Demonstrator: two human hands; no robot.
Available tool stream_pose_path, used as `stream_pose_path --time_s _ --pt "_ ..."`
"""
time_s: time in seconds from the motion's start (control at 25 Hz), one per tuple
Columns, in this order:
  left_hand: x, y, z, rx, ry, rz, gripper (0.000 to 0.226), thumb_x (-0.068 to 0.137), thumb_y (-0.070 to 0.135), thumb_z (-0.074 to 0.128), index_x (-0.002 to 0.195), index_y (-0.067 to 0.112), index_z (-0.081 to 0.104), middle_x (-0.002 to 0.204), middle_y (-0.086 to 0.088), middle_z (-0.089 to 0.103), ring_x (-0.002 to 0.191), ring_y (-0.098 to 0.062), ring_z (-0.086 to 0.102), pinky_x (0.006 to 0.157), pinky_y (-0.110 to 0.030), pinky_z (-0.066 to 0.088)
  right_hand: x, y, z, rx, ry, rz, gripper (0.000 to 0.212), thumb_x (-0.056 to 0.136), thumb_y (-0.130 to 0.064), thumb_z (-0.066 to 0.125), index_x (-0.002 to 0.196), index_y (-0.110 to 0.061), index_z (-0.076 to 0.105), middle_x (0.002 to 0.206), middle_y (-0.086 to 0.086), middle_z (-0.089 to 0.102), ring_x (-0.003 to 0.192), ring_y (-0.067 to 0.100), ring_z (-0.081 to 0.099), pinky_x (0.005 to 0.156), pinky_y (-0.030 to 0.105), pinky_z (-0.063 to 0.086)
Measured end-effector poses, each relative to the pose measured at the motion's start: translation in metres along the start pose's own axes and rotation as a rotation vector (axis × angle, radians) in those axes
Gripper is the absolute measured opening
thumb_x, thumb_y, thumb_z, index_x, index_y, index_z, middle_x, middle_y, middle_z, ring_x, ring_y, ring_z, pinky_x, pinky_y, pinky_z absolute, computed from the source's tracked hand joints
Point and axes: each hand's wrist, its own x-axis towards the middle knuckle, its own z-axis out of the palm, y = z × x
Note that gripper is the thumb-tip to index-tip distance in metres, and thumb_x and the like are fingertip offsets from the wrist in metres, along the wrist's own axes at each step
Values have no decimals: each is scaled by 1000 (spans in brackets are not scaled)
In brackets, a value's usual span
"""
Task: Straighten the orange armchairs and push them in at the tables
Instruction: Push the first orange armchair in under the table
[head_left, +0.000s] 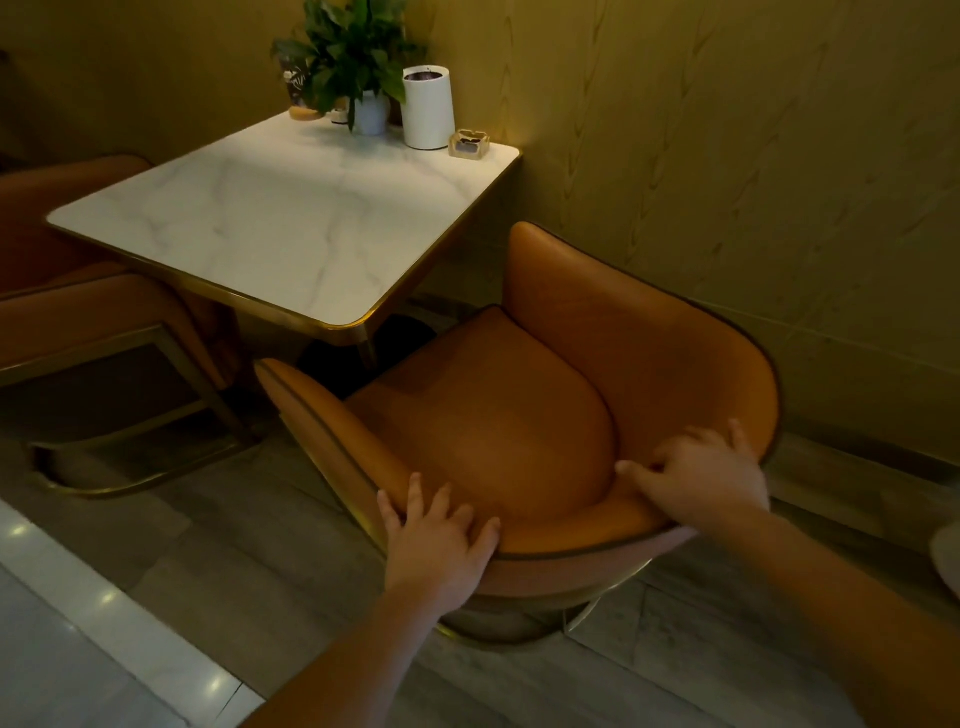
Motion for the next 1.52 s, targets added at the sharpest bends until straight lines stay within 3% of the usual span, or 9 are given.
stream_pose_path --time_s 0.2,0.4,0.64,0.96,1.24,1.52 --pt "3 -8 7 17 85 90 75 89 69 1 115 37 63 152 1 42 152 -31 5 116 -63 -14 -17 -28 12 13 240 45 37 94 -58 42 81 -39 70 85 -18 66 101 6 59 121 45 19" --pt "17 1 5 -67 59 74 72 89 69 6 103 30 66 139 3 51 148 -27 15 115 -64 -14 5 -14 17 -12 242 90 34 93 -54 46 65 -40 61 69 -19 58 92 2 58 120 41 21" --pt "39 33 7 -140 80 82 68 89 68 13 99 28 67 126 4 55 141 -24 26 113 -65 -17 39 17 9 -51 183 109 35 94 -54 45 66 -38 57 74 -20 58 95 0 56 122 41 17" --pt "81 72 5 -177 108 87 57 92 63 18 93 29 64 109 5 53 126 -20 35 112 -68 -13 88 50 -5 -47 179 69 25 96 -51 47 96 -39 69 101 -16 67 115 7 55 122 41 13" --pt "119 96 2 -183 131 61 57 92 64 17 92 29 62 107 5 53 124 -20 37 112 -68 -13 130 70 -16 -61 216 41 25 96 -48 48 94 -39 71 106 -16 68 117 8 53 121 39 14" --pt "152 108 -3 -184 128 66 56 92 63 16 90 30 61 108 6 54 125 -18 37 113 -68 -11 171 84 -20 -69 211 24 23 93 -48 49 89 -38 69 97 -13 67 112 12 54 120 41 18"
